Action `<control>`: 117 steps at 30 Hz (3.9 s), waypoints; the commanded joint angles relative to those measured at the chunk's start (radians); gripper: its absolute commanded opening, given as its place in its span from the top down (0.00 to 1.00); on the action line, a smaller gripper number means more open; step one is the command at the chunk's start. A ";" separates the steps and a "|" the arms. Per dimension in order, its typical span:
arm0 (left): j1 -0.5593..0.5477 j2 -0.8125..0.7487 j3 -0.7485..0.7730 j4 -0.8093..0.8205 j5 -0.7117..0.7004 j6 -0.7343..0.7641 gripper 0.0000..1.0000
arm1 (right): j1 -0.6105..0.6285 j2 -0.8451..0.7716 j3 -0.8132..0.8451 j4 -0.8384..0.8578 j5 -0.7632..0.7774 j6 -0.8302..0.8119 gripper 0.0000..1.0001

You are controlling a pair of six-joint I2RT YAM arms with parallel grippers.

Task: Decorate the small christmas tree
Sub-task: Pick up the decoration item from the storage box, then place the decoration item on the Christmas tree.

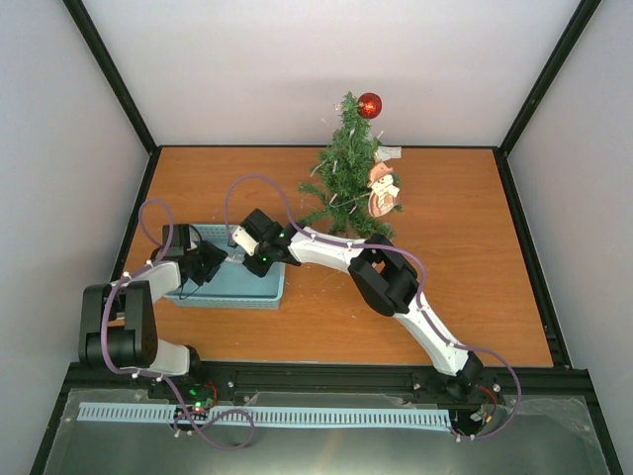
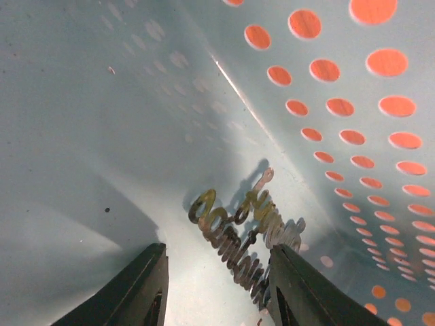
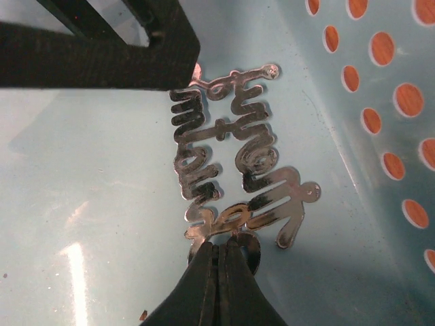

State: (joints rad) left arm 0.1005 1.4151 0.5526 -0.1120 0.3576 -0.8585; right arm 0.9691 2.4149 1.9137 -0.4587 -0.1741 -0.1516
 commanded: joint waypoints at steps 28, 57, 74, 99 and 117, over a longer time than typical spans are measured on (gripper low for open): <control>-0.022 0.037 -0.084 0.358 0.099 -0.266 0.59 | -0.001 0.044 -0.003 -0.016 -0.031 0.006 0.97; -0.041 0.057 -0.194 0.567 0.112 -0.177 0.95 | -0.017 0.014 -0.040 0.021 -0.032 0.022 0.96; -0.040 -0.347 -0.141 0.233 -0.012 -0.042 0.99 | -0.020 -0.297 -0.224 0.140 0.030 0.057 0.66; -0.040 -0.640 0.082 0.322 0.654 0.310 0.99 | -0.018 -1.079 -0.763 0.308 -0.007 -0.515 0.36; -0.202 -0.517 0.191 0.225 1.011 0.239 0.99 | -0.018 -1.362 -1.026 0.533 -0.063 -1.206 0.44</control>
State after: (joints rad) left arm -0.0792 0.9215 0.6727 0.2455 1.3117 -0.7403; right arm 0.9550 1.0523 0.8555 0.0093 -0.2070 -1.3460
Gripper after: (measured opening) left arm 0.010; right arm 0.539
